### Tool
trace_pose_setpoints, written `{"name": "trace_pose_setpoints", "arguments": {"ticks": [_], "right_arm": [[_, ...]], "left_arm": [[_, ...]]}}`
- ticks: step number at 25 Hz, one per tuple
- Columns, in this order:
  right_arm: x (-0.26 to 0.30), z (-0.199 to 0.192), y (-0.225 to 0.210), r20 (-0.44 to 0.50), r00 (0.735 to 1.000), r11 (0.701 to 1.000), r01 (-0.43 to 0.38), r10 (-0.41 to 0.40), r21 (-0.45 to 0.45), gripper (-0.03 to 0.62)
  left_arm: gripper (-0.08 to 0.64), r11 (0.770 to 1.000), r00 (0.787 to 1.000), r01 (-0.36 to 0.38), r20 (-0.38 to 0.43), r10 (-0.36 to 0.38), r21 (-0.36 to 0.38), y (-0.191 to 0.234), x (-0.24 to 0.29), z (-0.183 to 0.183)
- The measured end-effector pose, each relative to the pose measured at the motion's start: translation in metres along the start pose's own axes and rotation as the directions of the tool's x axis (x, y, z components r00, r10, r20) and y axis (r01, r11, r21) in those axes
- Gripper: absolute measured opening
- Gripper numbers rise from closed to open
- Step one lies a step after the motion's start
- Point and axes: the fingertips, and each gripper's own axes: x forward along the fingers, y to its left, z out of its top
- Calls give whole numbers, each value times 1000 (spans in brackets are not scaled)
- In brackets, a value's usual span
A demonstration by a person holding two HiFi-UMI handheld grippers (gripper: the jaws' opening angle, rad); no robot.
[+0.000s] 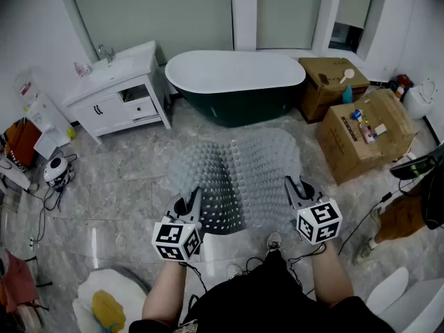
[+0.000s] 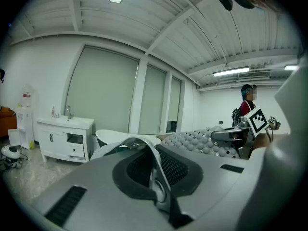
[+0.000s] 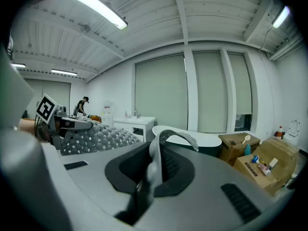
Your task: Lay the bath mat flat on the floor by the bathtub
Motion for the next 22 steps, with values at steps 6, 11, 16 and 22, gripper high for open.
{"name": "trace_pose_setpoints", "arguments": {"ticks": [6, 11, 16, 22], "right_arm": [[-4, 2, -3, 3, 1000, 1000, 0, 0, 1, 28], [-7, 3, -7, 13, 1000, 999, -7, 6, 38, 29], [-9, -1, -11, 10, 1000, 999, 0, 0, 35, 29], [-11, -6, -30, 4, 1000, 998, 9, -10, 59, 29]], "left_arm": [[28, 1000, 1000, 4, 0, -4, 3, -5, 0, 2], [28, 1000, 1000, 7, -2, -7, 7, -10, 1, 3], [28, 1000, 1000, 5, -5, -5, 4, -14, 2, 1], [28, 1000, 1000, 5, -20, -5, -3, -25, 15, -1]]}}
